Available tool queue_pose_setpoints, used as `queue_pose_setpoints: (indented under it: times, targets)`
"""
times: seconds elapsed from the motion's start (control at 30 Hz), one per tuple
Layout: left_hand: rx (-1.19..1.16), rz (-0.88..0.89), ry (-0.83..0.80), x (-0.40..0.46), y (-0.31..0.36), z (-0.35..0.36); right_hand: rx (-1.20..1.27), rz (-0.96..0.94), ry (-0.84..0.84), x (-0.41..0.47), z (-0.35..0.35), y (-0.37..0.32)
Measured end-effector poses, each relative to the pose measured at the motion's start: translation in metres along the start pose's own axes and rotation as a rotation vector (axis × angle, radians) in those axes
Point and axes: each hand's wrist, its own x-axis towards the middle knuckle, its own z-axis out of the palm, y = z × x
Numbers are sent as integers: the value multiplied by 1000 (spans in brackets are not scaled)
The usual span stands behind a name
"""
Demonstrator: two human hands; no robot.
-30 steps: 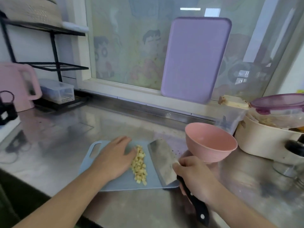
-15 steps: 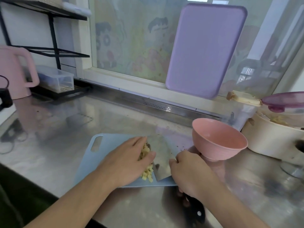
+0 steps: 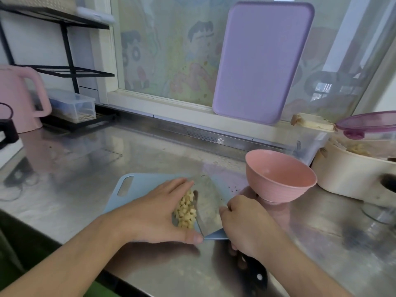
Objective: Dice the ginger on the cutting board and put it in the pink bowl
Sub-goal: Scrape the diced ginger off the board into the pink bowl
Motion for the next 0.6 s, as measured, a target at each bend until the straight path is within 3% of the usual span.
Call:
queue_pose_setpoints:
  times: [0.4,0.53,0.6]
  targets:
    - [56,-69,182,8,14,10,-1,-22,43,4,7,8]
    - [57,-72,277,12,20,18,-80,-122,87,-1,12,6]
    - [56,-76,312,16,22,23,-228,-182,25,-4,10,2]
